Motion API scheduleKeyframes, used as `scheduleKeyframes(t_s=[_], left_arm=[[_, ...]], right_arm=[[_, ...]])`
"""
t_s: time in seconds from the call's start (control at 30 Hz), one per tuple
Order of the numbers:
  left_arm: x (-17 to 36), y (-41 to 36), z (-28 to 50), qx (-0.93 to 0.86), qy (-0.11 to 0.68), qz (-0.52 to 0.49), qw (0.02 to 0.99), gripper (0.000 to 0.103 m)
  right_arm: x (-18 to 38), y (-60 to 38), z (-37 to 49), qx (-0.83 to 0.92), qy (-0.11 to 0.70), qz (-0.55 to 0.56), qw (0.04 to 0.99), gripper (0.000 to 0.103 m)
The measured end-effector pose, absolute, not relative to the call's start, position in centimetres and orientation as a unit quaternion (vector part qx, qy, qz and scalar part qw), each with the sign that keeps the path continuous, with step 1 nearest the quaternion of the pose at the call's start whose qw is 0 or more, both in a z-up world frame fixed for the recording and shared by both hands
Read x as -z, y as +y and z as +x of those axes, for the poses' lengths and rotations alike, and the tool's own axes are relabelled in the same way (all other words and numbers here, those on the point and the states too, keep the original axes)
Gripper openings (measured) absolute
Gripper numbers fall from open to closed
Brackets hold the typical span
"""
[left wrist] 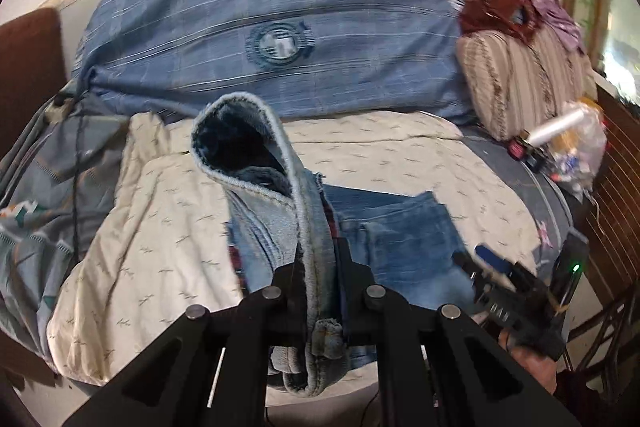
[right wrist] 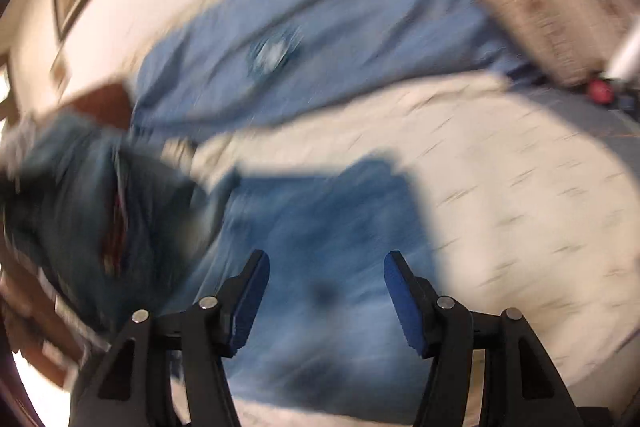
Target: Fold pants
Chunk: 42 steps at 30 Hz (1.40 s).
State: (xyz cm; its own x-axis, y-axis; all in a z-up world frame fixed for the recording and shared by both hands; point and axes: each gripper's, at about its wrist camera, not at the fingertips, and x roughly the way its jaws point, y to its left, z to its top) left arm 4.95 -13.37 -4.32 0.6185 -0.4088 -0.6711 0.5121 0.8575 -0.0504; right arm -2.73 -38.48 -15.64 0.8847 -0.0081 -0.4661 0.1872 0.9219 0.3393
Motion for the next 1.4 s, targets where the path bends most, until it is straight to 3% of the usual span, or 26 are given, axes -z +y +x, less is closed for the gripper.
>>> scheduleKeyframes(t_s=[0.2,0.33,0.43,0.47,0.5,0.57,0.6,0.7,0.97,1.17,1.3,1.4], left_arm=[[5.9,-23.0,3.7,0.322,0.377,0.111,0.861,0.011],[8.9,-29.9,4.3,0.349,0.411,0.141,0.831,0.015],[8.5,-31.9,4.8,0.399,0.436,0.097,0.801,0.019],[7.4,-31.8,4.6,0.418,0.427,0.082,0.797,0.027],[6.2,-31.6,4.2,0.433,0.408,0.08,0.8,0.048],[3.7,-30.4,3.3,0.424,0.343,0.108,0.831,0.078],[2.7,-29.4,3.0,0.403,0.308,0.122,0.853,0.08],[1.9,-25.9,3.8,0.35,0.272,0.154,0.883,0.08],[9.5,-15.9,8.0,0.217,0.377,0.157,0.886,0.08],[14.8,-15.2,9.2,0.203,0.458,0.14,0.854,0.08],[15.9,-16.2,9.9,0.208,0.46,0.145,0.851,0.081],[16.6,-16.8,11.1,0.207,0.472,0.146,0.844,0.09]], right_arm=[[13.3,-43.4,-8.2,0.15,0.141,0.216,0.954,0.064],[14.3,-46.9,-10.0,0.189,0.139,0.277,0.932,0.064],[15.1,-48.3,-10.6,0.194,0.145,0.308,0.92,0.064],[15.2,-48.4,-10.5,0.194,0.147,0.309,0.919,0.064],[15.1,-48.3,-10.1,0.193,0.151,0.306,0.92,0.064],[15.1,-48.0,-9.1,0.189,0.158,0.296,0.923,0.065],[15.1,-47.6,-8.9,0.186,0.159,0.291,0.925,0.065],[14.5,-46.0,-7.6,0.16,0.156,0.274,0.935,0.065],[12.8,-40.1,-2.9,0.054,0.203,0.225,0.951,0.065],[10.2,-36.5,2.2,-0.03,0.226,0.198,0.953,0.065],[13.2,-36.8,7.0,-0.027,0.302,0.209,0.93,0.065],[17.0,-38.7,9.7,-0.019,0.357,0.253,0.899,0.065]])
